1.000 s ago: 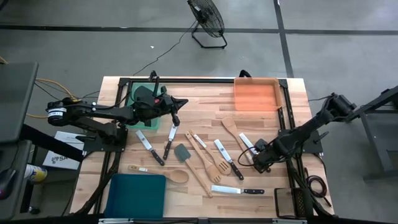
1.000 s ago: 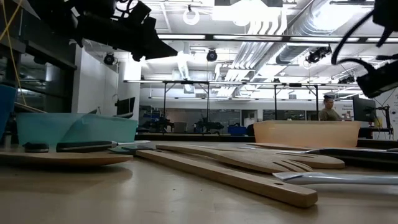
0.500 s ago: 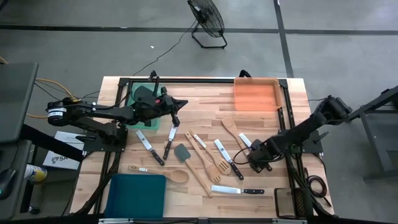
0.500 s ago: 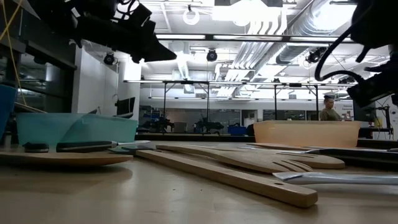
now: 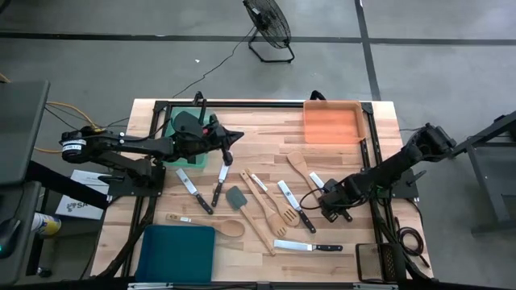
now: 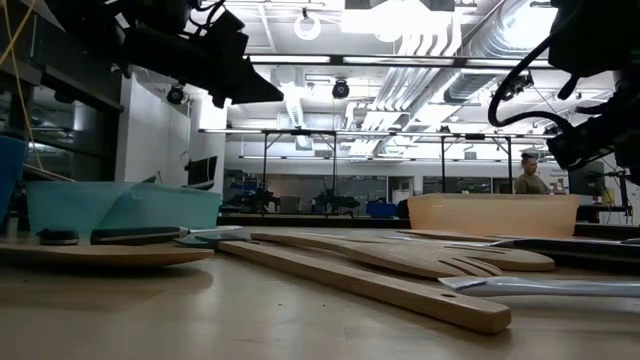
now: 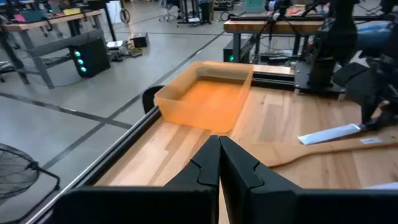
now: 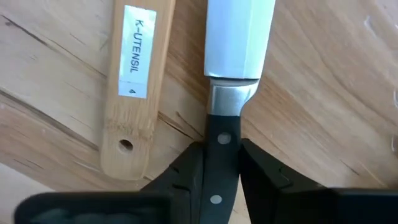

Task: Pick & Place Kitchen Items
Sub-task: Put the black knife into the blue bin

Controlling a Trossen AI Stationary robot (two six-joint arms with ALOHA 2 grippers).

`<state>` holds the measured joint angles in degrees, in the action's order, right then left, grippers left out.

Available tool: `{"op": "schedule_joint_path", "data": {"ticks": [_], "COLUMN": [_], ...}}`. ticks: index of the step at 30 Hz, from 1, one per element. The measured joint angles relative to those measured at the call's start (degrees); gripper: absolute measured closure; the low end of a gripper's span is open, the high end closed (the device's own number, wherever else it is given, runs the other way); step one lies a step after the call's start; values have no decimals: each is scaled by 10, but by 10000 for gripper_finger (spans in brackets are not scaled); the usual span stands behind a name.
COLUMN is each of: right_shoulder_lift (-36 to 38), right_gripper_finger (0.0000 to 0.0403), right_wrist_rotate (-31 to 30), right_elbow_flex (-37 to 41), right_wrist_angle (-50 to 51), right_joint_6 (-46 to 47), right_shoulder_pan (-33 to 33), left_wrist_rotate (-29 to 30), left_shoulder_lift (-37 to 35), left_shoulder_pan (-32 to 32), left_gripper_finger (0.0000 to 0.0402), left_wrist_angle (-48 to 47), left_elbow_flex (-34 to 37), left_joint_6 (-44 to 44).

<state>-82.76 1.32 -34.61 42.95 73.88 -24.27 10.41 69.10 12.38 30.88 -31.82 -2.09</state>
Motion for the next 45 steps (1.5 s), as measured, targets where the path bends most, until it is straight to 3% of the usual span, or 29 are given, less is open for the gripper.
{"op": "schedule_joint_path", "data": {"ticks": [10, 18, 23, 29, 33, 39, 45], "right_shoulder_lift": [27, 112, 161, 205, 219, 220, 221], "right_gripper_finger": [330, 330, 330, 330, 330, 330, 330], "right_wrist_rotate": [-45, -171, -274, -409, -466, -444, -383], "right_elbow_flex": [2, 4, 4, 3, 3, 3, 2], "right_wrist_angle": [24, 53, 40, -67, -208, -455, -574], "right_joint_6": [44, 93, 63, -56, -208, -463, -597], "right_shoulder_pan": [-24, -54, -52, -51, -39, 5, 40], "left_wrist_rotate": [-25, -27, -77, -82, -73, -64, -105], "left_shoulder_lift": [0, 6, 12, 24, 46, 107, 150], "left_shoulder_pan": [0, 0, -4, -36, -57, -84, -96], "left_gripper_finger": [386, 352, 328, 303, 282, 231, 196], "left_wrist_angle": [-13, -11, 0, 46, 81, 85, 81], "left_elbow_flex": [0, 0, 0, -1, -16, -65, -118], "left_joint_6": [37, 83, 114, 129, 131, 135, 128]}}
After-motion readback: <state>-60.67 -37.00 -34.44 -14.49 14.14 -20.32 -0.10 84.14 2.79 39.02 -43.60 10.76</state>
